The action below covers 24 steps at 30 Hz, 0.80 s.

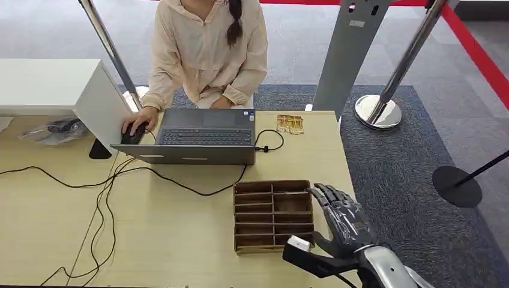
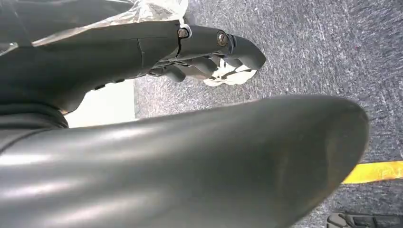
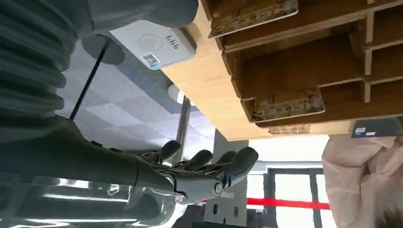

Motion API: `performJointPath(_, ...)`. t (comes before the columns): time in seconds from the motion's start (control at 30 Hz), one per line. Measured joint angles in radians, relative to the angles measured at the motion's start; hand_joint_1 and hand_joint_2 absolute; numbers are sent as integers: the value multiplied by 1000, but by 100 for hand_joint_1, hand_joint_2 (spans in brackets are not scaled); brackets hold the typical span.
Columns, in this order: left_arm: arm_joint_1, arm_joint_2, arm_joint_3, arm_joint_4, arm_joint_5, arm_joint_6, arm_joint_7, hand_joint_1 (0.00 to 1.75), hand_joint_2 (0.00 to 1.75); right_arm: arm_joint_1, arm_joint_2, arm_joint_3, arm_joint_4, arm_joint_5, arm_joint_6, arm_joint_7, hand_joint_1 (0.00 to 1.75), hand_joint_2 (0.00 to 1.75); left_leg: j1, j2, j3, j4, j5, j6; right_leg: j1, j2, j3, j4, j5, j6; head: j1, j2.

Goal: Pass the card to the sensor for recognition and then transmit it.

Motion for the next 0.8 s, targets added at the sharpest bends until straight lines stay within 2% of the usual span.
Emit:
performJointPath(0.63,-1,0,0,0,-10,0,-4,0,0,-4,21,32,30,4,-14,-21,44,175,0,0,0,0,0,0,0,0,0,0,-1,0,0,0)
performJointPath(0.8,-1,0,0,0,-13,0,-8,0,0,-16,38,42,45,12,-26,-35,54,175,0,0,0,0,0,0,0,0,0,0,-1,0,0,0)
